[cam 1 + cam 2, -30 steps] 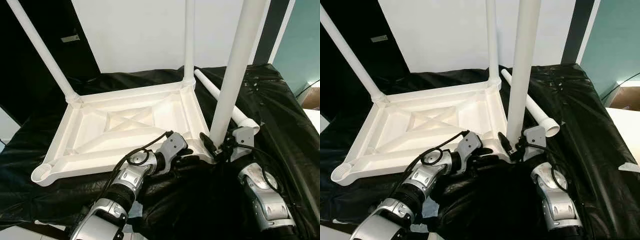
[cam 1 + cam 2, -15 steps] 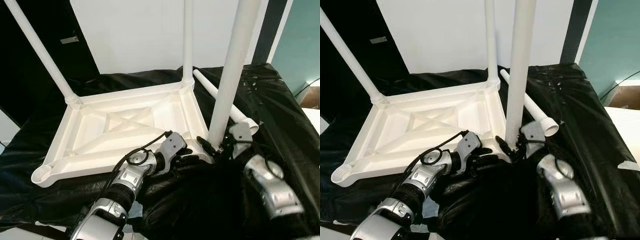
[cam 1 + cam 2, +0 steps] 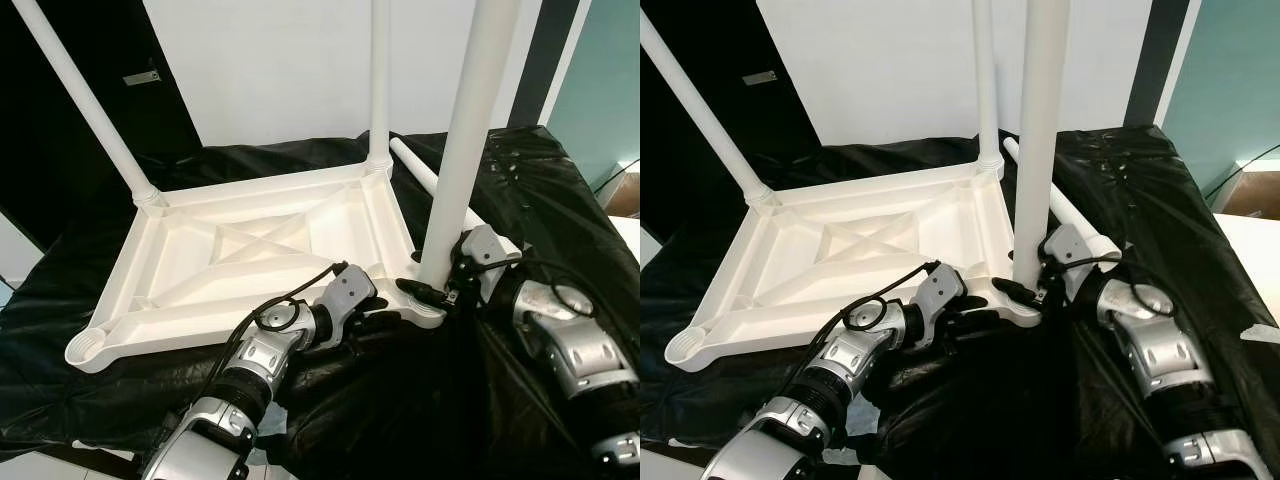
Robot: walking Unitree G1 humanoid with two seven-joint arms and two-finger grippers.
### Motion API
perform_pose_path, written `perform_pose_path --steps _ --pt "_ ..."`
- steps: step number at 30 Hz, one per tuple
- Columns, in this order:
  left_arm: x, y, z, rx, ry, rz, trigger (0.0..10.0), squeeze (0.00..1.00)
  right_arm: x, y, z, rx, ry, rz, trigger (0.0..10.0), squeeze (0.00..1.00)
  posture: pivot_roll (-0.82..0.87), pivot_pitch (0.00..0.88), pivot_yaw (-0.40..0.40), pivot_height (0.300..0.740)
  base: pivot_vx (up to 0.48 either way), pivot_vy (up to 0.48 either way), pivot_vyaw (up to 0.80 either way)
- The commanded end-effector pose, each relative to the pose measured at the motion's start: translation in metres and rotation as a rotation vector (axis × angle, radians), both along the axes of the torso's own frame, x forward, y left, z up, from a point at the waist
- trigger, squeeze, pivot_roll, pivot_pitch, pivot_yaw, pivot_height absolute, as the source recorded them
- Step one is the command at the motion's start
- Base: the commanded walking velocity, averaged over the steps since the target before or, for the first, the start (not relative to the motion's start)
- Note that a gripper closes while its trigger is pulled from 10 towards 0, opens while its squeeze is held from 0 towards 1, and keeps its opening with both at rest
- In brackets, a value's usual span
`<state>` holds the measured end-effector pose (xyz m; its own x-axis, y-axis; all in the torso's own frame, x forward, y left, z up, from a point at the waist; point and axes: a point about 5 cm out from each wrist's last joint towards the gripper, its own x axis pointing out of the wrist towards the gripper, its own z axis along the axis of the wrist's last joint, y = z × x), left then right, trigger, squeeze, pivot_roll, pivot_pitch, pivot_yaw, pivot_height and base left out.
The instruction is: Building children table
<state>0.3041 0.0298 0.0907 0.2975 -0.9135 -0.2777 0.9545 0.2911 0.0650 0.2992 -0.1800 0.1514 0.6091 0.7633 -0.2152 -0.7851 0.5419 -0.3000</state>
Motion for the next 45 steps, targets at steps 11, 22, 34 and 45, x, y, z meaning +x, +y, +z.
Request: perform_pose_path --steps 11,22,34,45 --pt "-0.010 0.014 -0.026 0.059 0.109 0.028 10.0 0.00 -0.015 0.013 -0.026 0.254 0.004 -0.431 0.0 0.00 -0.07 0.000 0.077 0.740 0.000 0.000 0.00" --pt "-0.011 0.013 -0.027 0.062 0.114 0.017 10.0 0.00 -0.029 0.018 -0.025 0.306 -0.118 -0.638 2.2 0.00 -0.09 0.000 0.089 0.740 0.000 0.000 0.00" --pt "-0.011 0.012 -0.028 0.066 0.114 0.011 10.0 0.00 -0.014 0.007 -0.017 0.151 -0.082 -0.357 10.0 0.00 -0.10 0.000 0.093 0.740 0.000 0.000 0.00" --pt "-0.012 0.012 -0.028 0.066 0.115 0.008 10.0 0.00 -0.005 -0.011 -0.005 0.015 0.046 -0.084 0.0 0.00 -0.09 0.000 0.088 0.740 0.000 0.000 0.00"
